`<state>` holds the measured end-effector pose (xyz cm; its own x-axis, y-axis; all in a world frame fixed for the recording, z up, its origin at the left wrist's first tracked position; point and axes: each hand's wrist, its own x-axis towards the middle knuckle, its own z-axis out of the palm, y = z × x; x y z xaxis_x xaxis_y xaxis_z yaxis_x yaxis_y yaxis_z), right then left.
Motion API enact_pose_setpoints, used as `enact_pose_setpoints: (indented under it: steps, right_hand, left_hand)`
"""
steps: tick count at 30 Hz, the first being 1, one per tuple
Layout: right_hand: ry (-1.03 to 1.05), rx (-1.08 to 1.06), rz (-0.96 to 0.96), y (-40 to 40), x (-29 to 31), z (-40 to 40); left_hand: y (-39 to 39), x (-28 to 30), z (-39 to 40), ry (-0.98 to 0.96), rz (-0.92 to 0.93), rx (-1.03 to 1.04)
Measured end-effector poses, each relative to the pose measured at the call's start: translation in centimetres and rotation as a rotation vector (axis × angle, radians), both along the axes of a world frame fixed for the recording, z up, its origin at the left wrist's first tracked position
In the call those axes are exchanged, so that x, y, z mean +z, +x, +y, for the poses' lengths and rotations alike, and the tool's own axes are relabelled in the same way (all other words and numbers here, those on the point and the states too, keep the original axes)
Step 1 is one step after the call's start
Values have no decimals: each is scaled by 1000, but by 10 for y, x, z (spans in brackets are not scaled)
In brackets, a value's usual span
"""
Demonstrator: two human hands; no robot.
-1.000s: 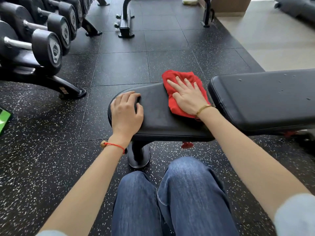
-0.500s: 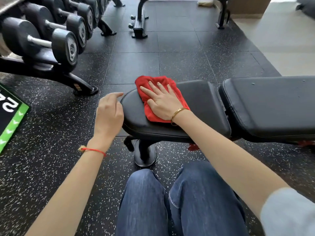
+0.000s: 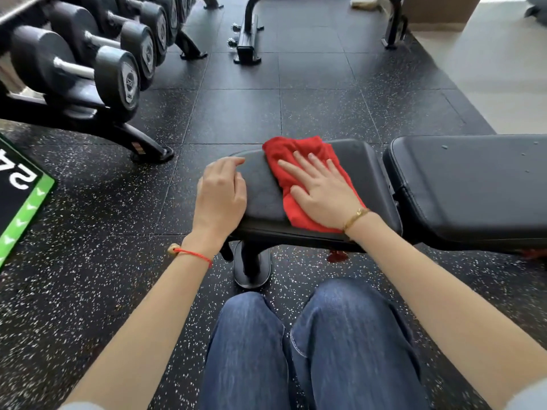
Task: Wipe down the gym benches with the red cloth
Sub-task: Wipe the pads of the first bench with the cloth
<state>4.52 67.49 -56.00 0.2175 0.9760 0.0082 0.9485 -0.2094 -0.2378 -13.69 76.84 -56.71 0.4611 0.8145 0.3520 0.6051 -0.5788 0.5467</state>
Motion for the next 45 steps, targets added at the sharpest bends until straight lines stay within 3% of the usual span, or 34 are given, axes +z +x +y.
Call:
enact_pose_setpoints:
  steps: [4,8,11,18,29,34,38,45]
  right_hand:
    - [-21,-74,-3,0,3,10]
    - [50,-40,-20,-4,-3,-48]
    - [45,-127,11,12,-2,-73]
    - [-52,-300,39,37,7,-26]
    - [22,-94,25,39,2,-74]
    - [-50,-160,102,72,7,-37]
    - [-53,-151,48,75,7,-19]
    - [13,154,8,62,0,-80]
  left_hand:
    - [18,-2,-8,53,63,-45]
    - [40,-4,-18,80,87,-102]
    - [56,-5,-30,73,78,-149]
    - [67,-15,-43,109,175,-156]
    - [71,-19,-42,161,144,-106]
    - [71,-17,-45,173,121,-88]
    - [72,-15,-47,157,98,-81]
    - [77,-9,-56,119,149,-55]
